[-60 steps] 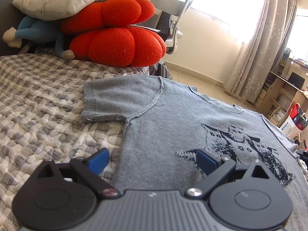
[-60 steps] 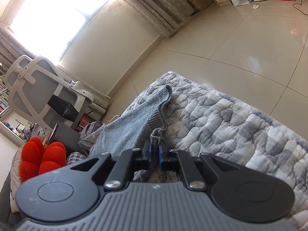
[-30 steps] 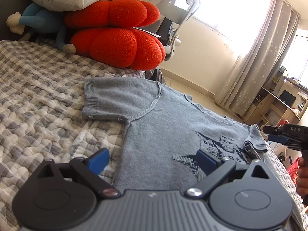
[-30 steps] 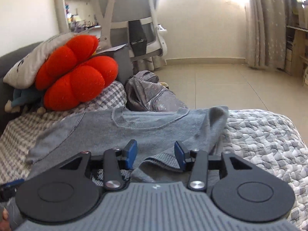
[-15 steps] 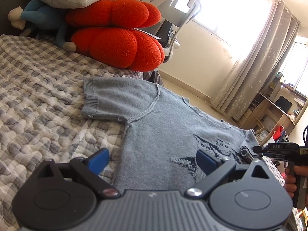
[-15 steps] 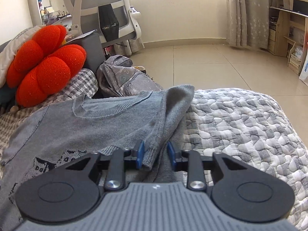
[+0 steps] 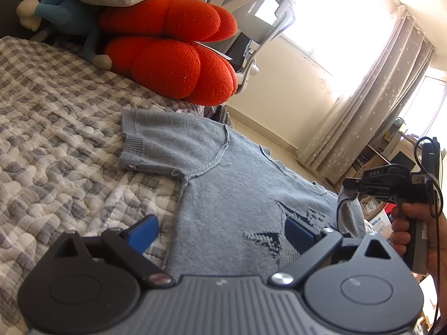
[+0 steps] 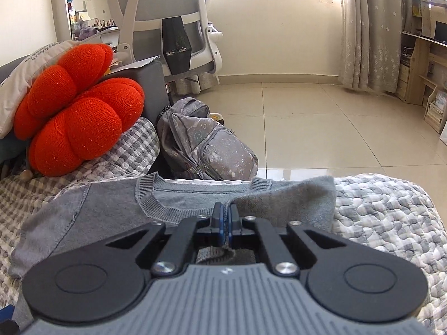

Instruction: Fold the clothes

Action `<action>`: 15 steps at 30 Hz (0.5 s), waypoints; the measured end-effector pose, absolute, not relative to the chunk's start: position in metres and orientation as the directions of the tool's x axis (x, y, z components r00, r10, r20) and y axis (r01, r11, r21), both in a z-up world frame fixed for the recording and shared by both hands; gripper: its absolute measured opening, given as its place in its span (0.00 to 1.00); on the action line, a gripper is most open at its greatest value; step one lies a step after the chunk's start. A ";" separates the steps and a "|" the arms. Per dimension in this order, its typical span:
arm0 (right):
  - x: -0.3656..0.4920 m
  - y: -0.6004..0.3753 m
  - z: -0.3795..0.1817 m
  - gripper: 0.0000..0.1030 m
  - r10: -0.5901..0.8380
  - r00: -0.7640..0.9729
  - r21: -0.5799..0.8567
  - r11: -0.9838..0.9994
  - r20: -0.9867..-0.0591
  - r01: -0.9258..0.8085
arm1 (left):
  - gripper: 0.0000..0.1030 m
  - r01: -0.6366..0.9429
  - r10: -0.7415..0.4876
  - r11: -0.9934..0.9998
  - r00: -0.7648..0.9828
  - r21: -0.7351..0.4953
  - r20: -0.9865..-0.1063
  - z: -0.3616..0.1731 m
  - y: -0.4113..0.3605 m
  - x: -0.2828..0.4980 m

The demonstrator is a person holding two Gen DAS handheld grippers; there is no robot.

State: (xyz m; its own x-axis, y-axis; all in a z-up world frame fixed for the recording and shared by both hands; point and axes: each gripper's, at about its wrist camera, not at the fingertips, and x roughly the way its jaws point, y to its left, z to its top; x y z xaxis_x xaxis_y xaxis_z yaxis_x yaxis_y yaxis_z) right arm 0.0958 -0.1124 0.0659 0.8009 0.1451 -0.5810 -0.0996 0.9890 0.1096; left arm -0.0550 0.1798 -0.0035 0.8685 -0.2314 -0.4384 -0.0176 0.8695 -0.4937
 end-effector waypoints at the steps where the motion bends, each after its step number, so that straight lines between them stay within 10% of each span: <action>1: 0.101 -0.107 0.065 0.04 0.145 0.799 0.104 0.989 -0.583 -0.103 | 0.94 -0.017 -0.233 0.868 0.869 -0.497 -0.437 -0.004 0.180 -0.055; 15: 0.138 -0.057 0.036 0.07 0.192 0.731 0.115 0.981 -0.655 -0.154 | 0.95 -0.014 -0.244 0.856 0.870 -0.517 -0.428 -0.005 0.183 -0.055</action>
